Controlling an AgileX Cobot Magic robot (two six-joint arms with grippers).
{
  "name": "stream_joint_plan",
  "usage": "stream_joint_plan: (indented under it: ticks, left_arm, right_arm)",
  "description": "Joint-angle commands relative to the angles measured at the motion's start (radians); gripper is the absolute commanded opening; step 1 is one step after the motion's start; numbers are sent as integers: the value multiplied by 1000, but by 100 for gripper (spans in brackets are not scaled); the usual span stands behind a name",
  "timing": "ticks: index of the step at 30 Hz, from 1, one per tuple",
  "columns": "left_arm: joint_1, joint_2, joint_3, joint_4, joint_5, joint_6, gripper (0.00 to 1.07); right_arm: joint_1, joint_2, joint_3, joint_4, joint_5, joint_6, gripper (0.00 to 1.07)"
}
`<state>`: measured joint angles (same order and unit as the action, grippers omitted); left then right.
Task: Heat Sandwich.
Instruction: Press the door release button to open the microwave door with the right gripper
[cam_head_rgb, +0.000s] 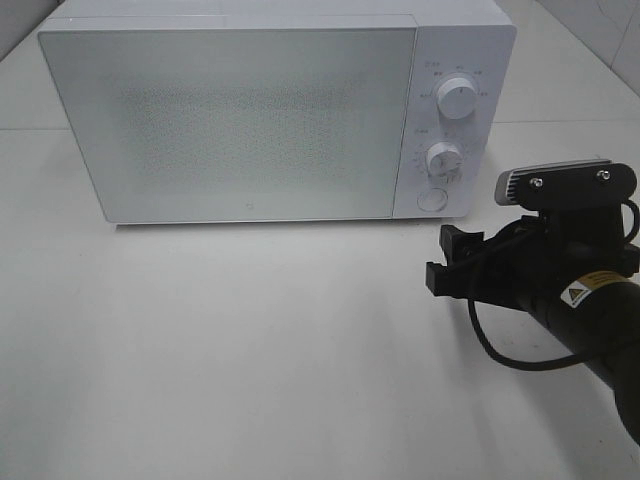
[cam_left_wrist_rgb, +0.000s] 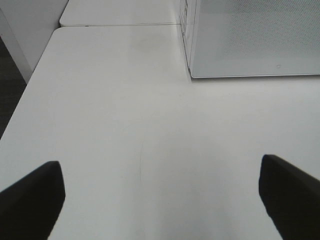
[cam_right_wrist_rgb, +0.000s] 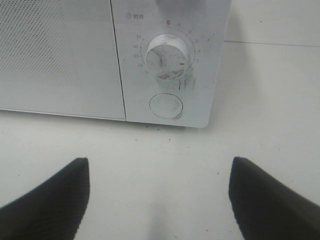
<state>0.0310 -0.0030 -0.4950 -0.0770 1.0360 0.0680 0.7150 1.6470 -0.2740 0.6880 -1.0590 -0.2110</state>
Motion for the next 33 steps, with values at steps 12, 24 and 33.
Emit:
stream_joint_plan:
  ticks: [12,24,33]
  left_arm:
    - [4,-22,2,-5,-7,-5,101]
    - [4,-22,2,-5,-7,-5,101]
    - [4,-22,2,-5,-7,-5,101]
  right_arm:
    - [10,0,0,27,-18,173,75]
    - [10,0,0,27,-17,538,75]
    - [10,0,0,27,-17,964,75]
